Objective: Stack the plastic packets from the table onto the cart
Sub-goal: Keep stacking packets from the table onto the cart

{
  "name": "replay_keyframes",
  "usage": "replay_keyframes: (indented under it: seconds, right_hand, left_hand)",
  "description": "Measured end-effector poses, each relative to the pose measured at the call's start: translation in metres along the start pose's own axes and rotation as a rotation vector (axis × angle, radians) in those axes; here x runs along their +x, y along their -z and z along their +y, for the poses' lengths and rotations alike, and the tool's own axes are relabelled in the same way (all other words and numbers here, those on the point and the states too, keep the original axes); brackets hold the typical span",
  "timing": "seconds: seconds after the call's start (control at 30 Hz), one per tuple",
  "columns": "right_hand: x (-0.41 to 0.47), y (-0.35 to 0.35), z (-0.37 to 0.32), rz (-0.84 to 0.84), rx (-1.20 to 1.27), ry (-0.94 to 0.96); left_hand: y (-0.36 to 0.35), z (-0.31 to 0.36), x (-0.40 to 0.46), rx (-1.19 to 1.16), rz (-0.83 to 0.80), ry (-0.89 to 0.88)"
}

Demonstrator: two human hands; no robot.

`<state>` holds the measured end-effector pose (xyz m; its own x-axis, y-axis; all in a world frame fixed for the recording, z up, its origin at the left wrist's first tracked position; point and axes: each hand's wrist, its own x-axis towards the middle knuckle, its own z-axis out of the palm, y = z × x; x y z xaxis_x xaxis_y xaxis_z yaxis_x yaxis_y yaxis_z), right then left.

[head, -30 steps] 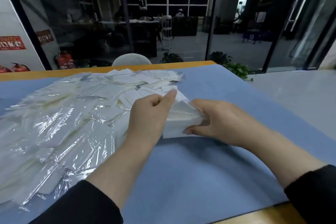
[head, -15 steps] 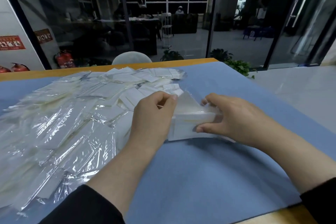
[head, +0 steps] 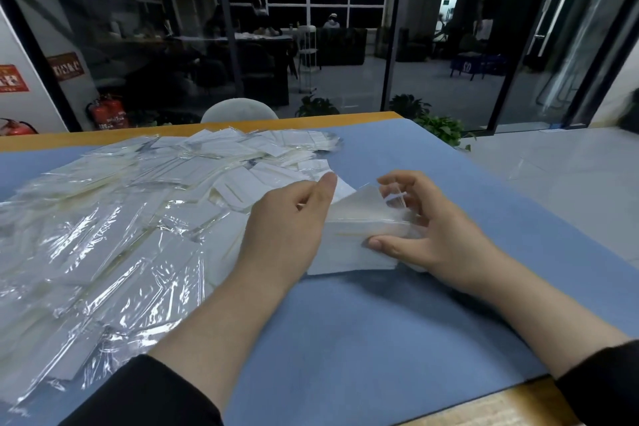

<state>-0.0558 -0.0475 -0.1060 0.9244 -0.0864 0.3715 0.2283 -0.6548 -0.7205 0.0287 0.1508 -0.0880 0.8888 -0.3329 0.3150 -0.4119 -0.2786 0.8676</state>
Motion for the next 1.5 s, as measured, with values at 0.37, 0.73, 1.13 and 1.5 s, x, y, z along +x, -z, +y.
replay_keyframes:
  seconds: [0.37,0.73,1.13,1.5]
  right_hand:
    - [0.000,-0.010,0.004,0.257,-0.118,0.170]
    - [-0.006,-0.003,0.007,0.104,-0.142,0.168]
    - [-0.009,0.005,0.000,0.099,-0.179,0.182]
    - [-0.009,-0.004,0.007,0.095,-0.067,0.023]
  left_hand:
    - [-0.012,0.004,-0.005,0.009,-0.055,-0.033]
    - [-0.012,0.004,-0.007,-0.099,-0.132,-0.048]
    - [-0.016,0.003,-0.008,-0.242,-0.021,0.127]
    - [-0.018,-0.003,-0.003,-0.233,0.012,0.122]
